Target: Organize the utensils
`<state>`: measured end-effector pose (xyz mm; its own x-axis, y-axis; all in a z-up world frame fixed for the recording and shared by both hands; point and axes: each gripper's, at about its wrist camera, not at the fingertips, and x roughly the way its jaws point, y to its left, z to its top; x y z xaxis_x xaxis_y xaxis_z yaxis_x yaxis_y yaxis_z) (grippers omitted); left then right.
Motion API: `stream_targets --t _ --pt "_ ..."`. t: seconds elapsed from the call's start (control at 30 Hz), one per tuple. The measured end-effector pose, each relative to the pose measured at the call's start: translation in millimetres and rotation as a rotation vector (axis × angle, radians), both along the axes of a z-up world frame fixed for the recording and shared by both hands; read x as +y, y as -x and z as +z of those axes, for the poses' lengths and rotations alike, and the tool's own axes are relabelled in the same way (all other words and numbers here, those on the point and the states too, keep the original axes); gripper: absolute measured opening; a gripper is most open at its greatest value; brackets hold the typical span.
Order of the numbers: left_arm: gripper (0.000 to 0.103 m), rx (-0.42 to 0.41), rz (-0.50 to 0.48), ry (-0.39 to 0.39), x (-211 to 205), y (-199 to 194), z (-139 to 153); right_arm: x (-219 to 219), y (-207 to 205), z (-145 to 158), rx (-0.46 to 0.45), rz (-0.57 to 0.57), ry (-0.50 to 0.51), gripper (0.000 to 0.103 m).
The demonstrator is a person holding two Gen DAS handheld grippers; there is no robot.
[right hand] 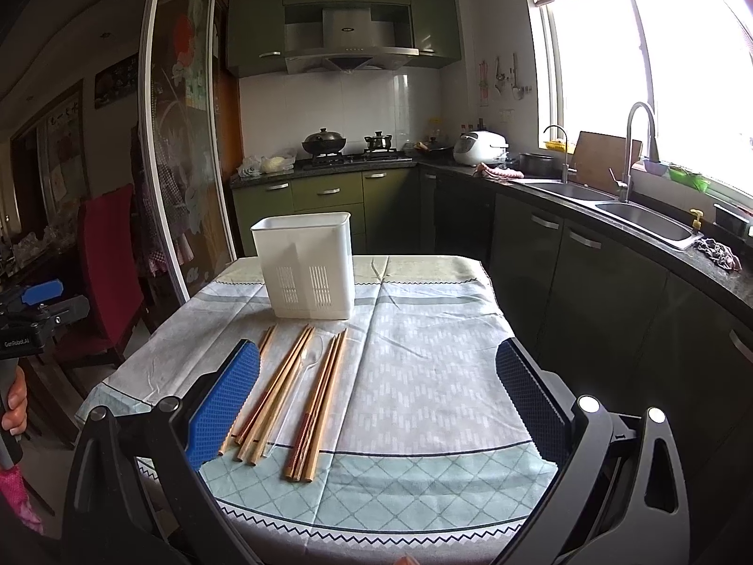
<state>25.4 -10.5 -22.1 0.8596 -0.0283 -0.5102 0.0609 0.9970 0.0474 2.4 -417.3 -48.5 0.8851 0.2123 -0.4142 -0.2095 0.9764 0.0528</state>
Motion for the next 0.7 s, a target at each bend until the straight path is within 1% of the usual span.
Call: stream_targets --t 0.2,0.4,0.7 --pt "0.097 0.002 0.012 -0.002 1.3 -2.4 0.1 -2.9 -6.3 -1.3 0.017 0.001 -0.005 0.099" --pt "0.097 0.021 0.004 0.010 2.9 -6.6 -3.2 -5.3 -8.0 -0.6 0.019 -0.003 -0.007 0.099" --pt "0.097 0.016 0.006 0.004 1.8 -6.2 -4.5 -5.2 -9.4 -1.5 0.022 -0.004 -0.002 0.099"
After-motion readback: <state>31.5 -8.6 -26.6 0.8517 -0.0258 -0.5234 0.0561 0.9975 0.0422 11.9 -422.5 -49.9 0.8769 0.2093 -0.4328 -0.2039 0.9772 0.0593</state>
